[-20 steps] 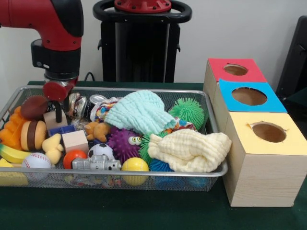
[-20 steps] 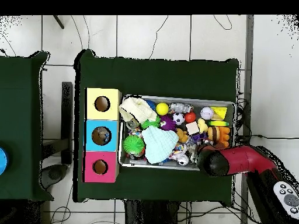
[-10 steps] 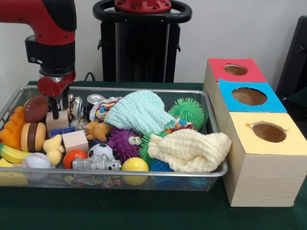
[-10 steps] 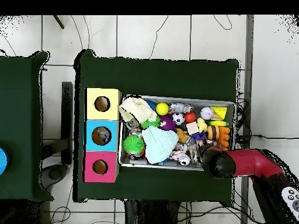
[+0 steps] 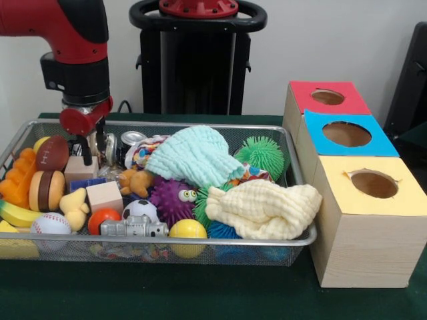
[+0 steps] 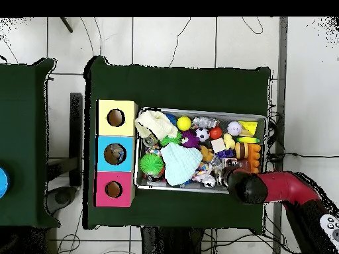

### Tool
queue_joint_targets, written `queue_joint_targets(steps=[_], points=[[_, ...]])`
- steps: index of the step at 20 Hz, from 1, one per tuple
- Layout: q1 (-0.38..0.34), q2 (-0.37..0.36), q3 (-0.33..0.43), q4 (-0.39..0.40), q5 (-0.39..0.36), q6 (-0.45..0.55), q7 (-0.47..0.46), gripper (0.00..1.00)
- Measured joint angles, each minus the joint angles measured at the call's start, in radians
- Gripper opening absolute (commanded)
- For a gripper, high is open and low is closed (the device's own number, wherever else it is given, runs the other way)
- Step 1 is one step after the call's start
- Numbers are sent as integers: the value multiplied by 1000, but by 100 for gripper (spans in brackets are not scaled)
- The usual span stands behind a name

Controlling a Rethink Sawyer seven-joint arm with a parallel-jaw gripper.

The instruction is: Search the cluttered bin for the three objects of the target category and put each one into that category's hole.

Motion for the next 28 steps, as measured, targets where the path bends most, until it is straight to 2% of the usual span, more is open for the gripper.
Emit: queue_joint_targets(steps=[11, 28], points=[[-42, 29, 60, 23, 10, 0, 0, 100], [-43, 33, 70, 23, 4, -7, 0, 100]])
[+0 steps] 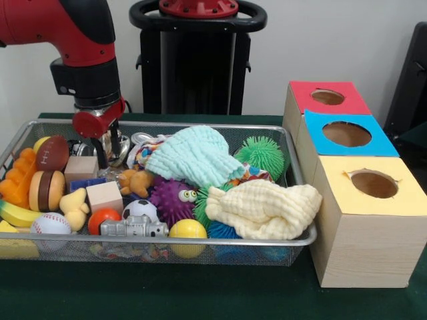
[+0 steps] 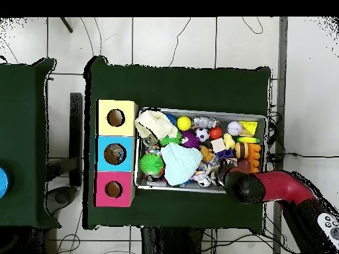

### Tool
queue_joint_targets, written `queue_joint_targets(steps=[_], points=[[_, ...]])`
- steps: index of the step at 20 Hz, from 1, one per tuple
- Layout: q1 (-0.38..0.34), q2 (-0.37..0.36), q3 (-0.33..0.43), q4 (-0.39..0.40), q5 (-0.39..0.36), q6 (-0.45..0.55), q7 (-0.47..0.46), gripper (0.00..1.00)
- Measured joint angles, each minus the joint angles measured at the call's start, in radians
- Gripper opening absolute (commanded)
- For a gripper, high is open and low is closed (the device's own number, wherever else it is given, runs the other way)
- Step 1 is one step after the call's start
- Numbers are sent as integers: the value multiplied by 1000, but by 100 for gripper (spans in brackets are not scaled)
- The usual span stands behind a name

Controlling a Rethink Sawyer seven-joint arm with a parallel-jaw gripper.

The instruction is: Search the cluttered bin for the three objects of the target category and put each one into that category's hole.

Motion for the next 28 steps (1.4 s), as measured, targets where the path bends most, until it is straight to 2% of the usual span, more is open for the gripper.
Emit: queue_joint_targets(steps=[12, 20, 28], points=[[27, 1, 1, 0, -69, -58, 0, 100], [30, 26, 2, 0, -75, -97, 0, 100], [83, 30, -26, -8, -114, -97, 0, 100]])
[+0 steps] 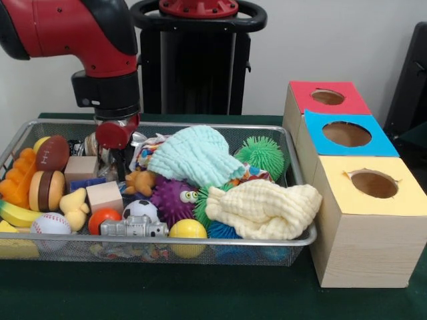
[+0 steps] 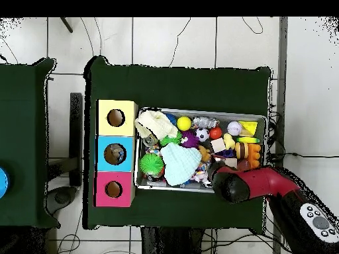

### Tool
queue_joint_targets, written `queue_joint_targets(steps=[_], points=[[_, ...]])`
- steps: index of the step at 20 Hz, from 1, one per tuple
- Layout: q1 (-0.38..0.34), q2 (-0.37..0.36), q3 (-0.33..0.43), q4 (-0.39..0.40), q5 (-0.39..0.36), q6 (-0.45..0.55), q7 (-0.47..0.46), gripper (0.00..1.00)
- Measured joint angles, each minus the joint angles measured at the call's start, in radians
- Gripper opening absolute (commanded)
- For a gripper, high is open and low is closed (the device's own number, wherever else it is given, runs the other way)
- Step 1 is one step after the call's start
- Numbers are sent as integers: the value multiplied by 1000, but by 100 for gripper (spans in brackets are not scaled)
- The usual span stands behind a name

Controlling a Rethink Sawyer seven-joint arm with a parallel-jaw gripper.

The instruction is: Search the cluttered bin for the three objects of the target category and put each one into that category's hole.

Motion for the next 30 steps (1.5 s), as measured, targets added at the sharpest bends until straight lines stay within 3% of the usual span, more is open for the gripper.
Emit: queue_joint_targets(steps=[13, 30], points=[[104, -19, -81, -26, -50, 0, 0, 100], [180, -36, -175, -58, -80, -1, 0, 100]])
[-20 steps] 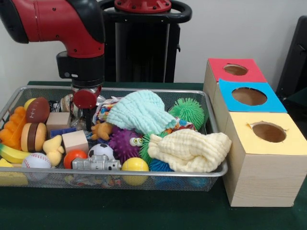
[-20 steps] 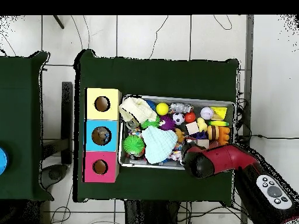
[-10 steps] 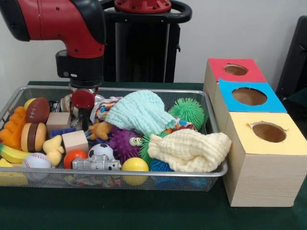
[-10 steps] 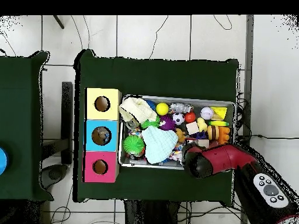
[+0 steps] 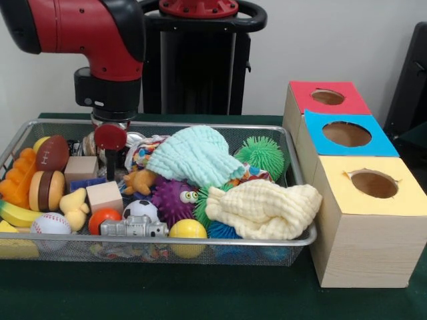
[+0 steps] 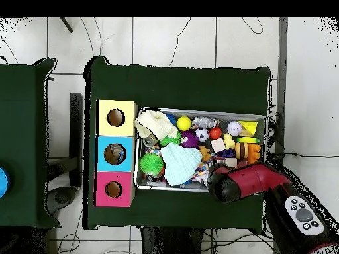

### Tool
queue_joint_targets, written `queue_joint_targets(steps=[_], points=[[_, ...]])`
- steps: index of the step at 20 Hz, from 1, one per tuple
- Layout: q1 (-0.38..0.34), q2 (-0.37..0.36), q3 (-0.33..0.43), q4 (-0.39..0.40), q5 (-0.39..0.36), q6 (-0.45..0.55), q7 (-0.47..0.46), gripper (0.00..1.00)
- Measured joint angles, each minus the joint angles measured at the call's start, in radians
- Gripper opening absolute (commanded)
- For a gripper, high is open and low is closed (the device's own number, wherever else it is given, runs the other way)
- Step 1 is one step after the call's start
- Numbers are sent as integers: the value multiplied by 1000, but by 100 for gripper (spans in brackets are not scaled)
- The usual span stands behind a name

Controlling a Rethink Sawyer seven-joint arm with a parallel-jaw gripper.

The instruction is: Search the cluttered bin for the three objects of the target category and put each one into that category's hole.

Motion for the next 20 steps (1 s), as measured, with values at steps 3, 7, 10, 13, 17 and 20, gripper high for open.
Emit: queue_joint_targets(steps=[3, 7, 10, 13, 17, 20], points=[[8, 0, -5, -1, 0, 0, 0, 100], [9, 0, -7, -1, 0, 0, 0, 100], [9, 1, -7, -1, 0, 0, 0, 100], [5, 6, -7, -2, 0, -2, 0, 100], [-14, 9, -6, -3, 1, -18, 0, 100], [-18, 10, -7, -3, 1, -30, 0, 100]])
